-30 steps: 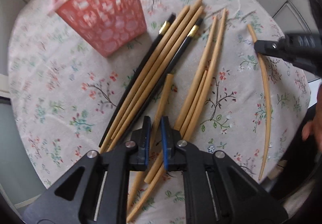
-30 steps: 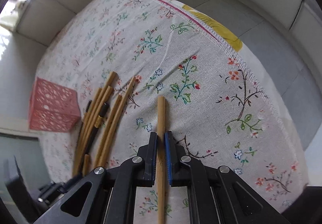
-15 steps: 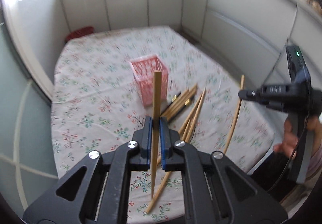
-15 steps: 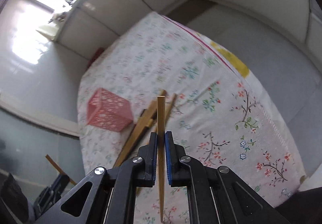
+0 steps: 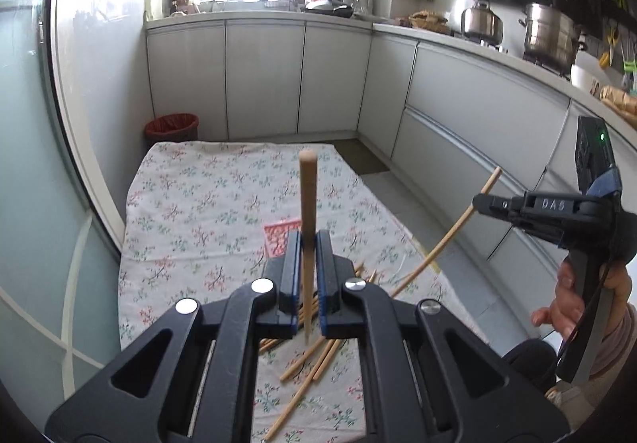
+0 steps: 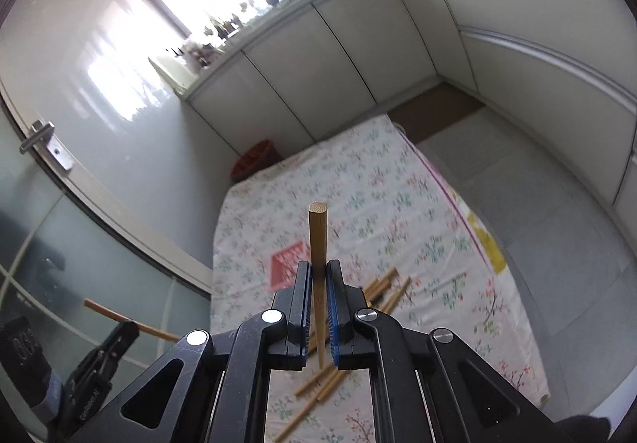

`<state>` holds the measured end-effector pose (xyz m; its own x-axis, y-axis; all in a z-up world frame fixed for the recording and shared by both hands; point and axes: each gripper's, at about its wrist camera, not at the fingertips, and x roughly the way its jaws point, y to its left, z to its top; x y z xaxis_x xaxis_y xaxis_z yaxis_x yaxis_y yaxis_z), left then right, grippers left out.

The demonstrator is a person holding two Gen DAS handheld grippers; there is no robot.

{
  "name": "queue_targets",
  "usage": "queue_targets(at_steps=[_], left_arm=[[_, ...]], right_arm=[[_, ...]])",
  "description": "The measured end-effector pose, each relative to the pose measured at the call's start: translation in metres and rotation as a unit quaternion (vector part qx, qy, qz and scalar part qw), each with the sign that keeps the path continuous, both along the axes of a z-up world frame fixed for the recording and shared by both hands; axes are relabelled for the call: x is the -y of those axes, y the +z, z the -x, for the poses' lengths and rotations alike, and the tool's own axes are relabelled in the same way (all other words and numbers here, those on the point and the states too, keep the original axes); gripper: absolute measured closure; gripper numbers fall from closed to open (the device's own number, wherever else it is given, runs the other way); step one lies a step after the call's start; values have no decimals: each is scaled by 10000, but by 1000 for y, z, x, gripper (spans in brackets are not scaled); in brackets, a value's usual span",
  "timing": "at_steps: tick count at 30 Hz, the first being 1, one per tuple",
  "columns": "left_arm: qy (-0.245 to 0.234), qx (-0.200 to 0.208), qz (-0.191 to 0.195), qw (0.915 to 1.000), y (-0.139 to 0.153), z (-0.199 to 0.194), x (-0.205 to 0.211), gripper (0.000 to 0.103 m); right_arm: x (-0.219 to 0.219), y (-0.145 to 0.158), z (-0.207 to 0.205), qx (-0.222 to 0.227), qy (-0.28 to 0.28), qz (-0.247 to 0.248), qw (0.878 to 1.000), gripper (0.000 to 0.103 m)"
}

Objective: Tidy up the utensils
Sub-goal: 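Lift the chopstick upright and drop it into the pink cup with the left tool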

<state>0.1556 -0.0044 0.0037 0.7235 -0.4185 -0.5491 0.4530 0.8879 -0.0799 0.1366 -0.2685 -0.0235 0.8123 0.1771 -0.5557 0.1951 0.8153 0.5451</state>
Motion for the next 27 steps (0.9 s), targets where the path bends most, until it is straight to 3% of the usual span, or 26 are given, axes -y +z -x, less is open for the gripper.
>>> queue_targets(at_steps=[9, 16, 20, 27], left_arm=[[179, 156, 271, 9994, 20, -23, 2, 95], [383, 352, 452, 9976, 34, -67, 16, 95], [509, 331, 559, 9966, 27, -96, 23, 95], [643, 8, 508, 9966, -19, -132, 32, 95]], right_arm=[[4, 47, -30, 484, -126, 123, 9987, 95], [-14, 76, -80, 838, -65, 654, 9943, 95], [-32, 72, -109, 854, 74, 1011, 9912, 95], [-60, 24, -152, 645, 444, 1204, 9896, 95]])
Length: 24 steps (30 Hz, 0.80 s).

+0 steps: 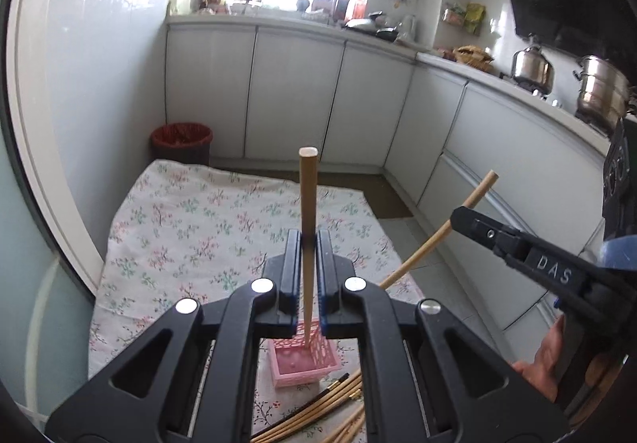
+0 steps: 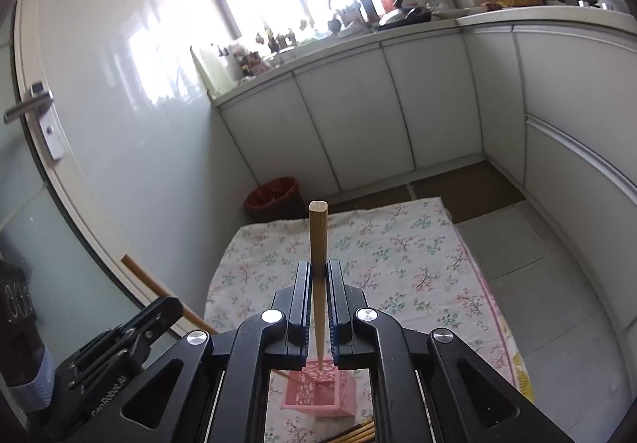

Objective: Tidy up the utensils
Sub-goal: 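Lift the chopstick upright and drop it into the pink cup with the left tool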

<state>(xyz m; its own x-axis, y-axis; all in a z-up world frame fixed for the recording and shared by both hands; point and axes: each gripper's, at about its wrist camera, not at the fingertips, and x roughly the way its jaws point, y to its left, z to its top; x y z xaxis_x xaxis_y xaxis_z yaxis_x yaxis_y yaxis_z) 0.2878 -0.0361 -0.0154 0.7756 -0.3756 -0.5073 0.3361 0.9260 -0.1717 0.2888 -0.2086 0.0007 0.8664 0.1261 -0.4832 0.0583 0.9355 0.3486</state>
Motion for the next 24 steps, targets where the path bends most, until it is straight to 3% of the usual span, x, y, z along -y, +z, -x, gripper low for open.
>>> queue_targets(at_steps=[6, 14, 16, 24], left_arm=[[9, -389, -5, 9992, -27, -14, 1, 93], [57, -231, 68, 9997, -5, 5, -4, 83], [51, -175, 90, 9998, 0, 13, -5, 76], [237, -64, -146, 9996, 9, 51, -7, 72]], right_arm=[[-15, -35, -21, -255, 258, 89, 9993, 95], [-10, -27, -4, -214, 120, 183, 9995, 93], [-11, -21, 4, -177, 70, 248, 9995, 88], [-7, -12, 53, -145, -334, 499, 9981, 58]])
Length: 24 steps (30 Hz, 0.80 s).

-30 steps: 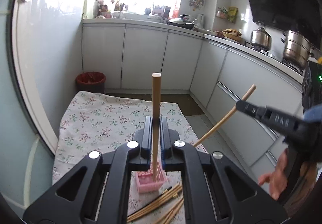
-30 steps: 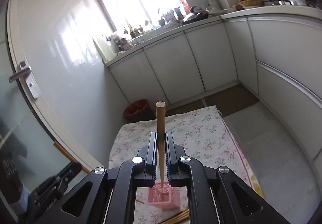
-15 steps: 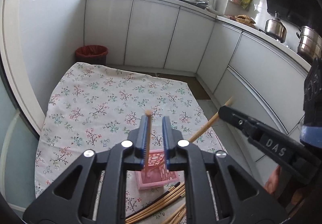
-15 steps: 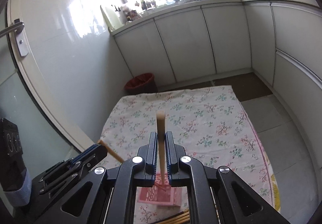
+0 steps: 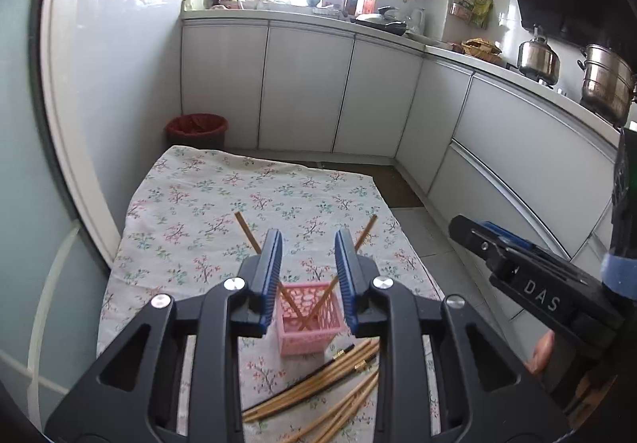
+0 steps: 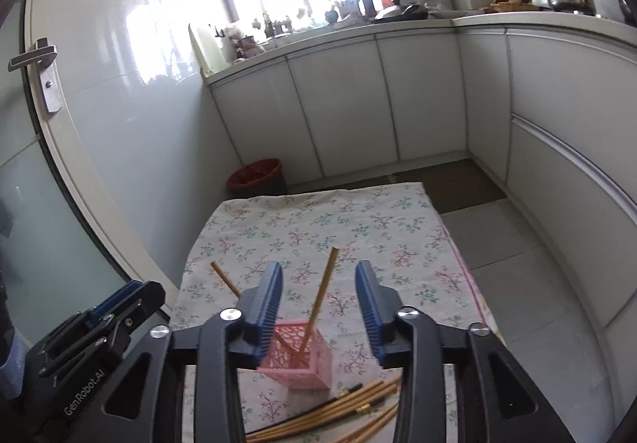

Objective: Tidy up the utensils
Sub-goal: 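Lift the chopstick upright and drop it into the pink cup with the left tool, then move the left tool back to the chopstick pile and grasp a wooden chopstick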

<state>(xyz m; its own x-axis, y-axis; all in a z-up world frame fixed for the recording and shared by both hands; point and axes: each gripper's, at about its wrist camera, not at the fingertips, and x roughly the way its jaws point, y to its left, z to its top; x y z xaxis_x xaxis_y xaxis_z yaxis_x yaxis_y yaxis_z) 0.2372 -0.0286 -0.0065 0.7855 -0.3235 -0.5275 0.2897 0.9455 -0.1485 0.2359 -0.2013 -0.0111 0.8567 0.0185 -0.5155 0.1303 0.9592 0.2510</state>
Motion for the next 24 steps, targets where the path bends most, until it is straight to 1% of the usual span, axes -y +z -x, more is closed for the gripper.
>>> queue_targets(at_steps=[2, 3, 5, 7, 8, 10, 12, 15, 20, 24], left_arm=[[103, -17, -41, 9999, -2, 9, -2, 66], [127, -20, -37, 9999, -2, 12, -3, 62], [207, -18, -73, 9998, -5, 24, -5, 54], [278, 12, -117, 9995, -8, 38, -5, 41], [295, 17, -112, 9995, -9, 42, -6, 38], [361, 11, -103, 9993, -11, 54, -8, 28], [375, -29, -83, 9993, -14, 62, -10, 25], [398, -100, -159, 9990, -17, 73, -10, 20], [274, -276, -244, 9989, -24, 89, -8, 17], [208, -406, -332, 9984, -33, 101, -5, 17]], right_arm=[[1, -2, 12, -46, -114, 93, 9999, 56], [1, -4, 18, -90, -141, 129, 9998, 53], [1, -7, 31, -149, -254, 220, 9993, 45], [2, -11, 48, -148, -379, 299, 9987, 34], [2, -13, 54, -139, -440, 320, 9984, 31], [5, -15, 70, -90, -555, 297, 9980, 22], [7, -16, 80, -109, -625, 274, 9976, 16], [12, -21, 96, -199, -686, 229, 9972, 14], [16, -30, 116, -314, -727, 125, 9968, 11], [24, -43, 132, -521, -692, -138, 9961, 11]])
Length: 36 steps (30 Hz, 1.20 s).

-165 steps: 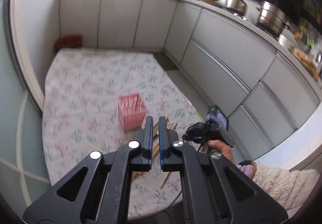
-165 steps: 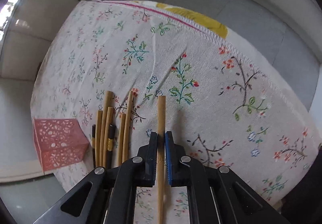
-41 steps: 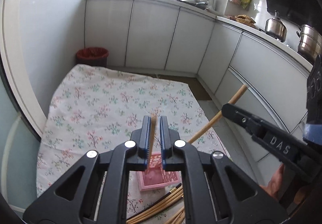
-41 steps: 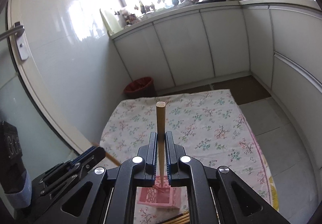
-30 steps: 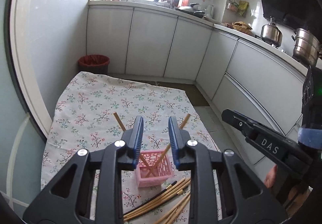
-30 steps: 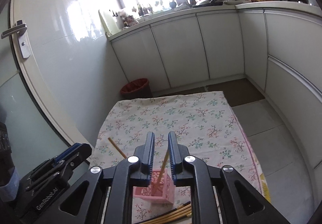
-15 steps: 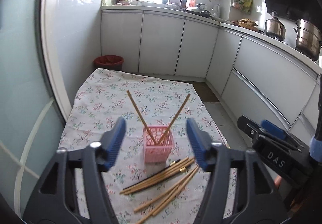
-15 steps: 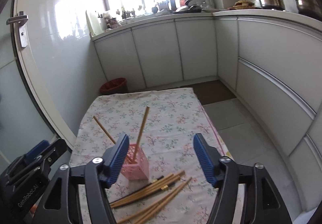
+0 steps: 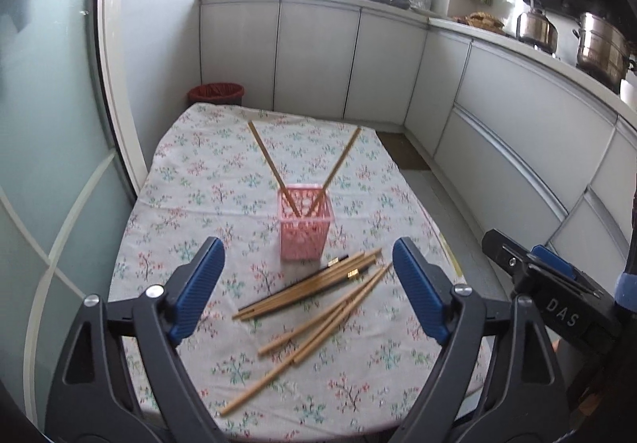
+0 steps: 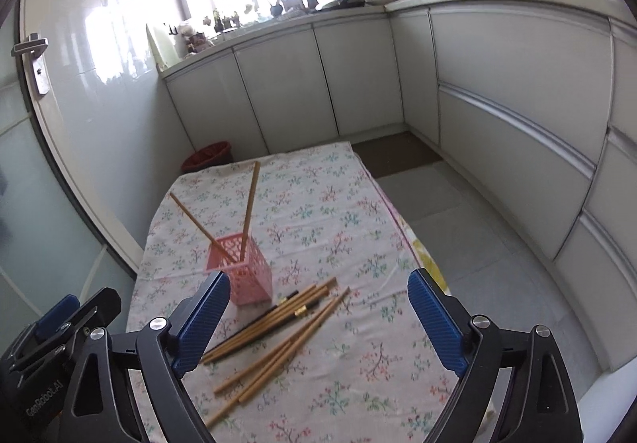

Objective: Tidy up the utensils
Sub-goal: 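Move the left tool back to the chopstick pile and grasp a wooden chopstick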

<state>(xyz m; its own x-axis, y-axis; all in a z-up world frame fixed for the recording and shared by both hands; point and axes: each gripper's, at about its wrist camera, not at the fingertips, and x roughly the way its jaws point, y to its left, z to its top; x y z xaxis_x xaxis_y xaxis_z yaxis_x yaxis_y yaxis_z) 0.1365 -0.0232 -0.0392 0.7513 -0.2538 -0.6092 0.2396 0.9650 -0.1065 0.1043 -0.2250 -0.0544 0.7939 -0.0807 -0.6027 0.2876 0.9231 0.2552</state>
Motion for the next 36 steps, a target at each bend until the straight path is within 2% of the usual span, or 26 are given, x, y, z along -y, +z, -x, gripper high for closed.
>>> queue_targets(at_steps=[6, 9, 11, 13, 17, 22, 26, 30, 33, 36], left_arm=[[-170, -362, -142, 9991, -16, 10, 0, 16], [-364, -670, -243, 9968, -27, 12, 1, 16], [-597, -1045, -452, 9917, -41, 9, 4, 16], [-883, -1470, -587, 9834, -57, 6, 9, 16], [-1542, -2393, -822, 9551, -93, -1, 25, 16], [-2070, -2835, -1267, 9277, -121, -15, 48, 16], [-2221, -3161, -1558, 9091, -136, -39, 64, 16], [-2261, -3560, -1305, 8973, -146, -67, 75, 17], [-2118, -3778, -1181, 8935, -155, -87, 85, 31], [-1993, -3807, -1345, 8929, -164, -100, 94, 41]], right_arm=[[7, -18, 25, -177, 55, -291, 9994, 10], [14, -31, 35, -273, 118, -546, 9981, 10], [22, -44, 42, -403, 199, -835, 9955, 10], [33, -64, 45, -598, 255, -1233, 9902, 10], [50, -100, 42, -949, 318, -1930, 9761, 10], [68, -122, 38, -1004, 237, -2187, 9703, 10], [81, -132, 35, -1044, 180, -2339, 9665, 10], [93, -145, 30, -1152, 77, -2539, 9603, 10], [98, -149, 28, -1194, 71, -2686, 9558, 10], [100, -150, 26, -1206, 86, -2695, 9554, 10]])
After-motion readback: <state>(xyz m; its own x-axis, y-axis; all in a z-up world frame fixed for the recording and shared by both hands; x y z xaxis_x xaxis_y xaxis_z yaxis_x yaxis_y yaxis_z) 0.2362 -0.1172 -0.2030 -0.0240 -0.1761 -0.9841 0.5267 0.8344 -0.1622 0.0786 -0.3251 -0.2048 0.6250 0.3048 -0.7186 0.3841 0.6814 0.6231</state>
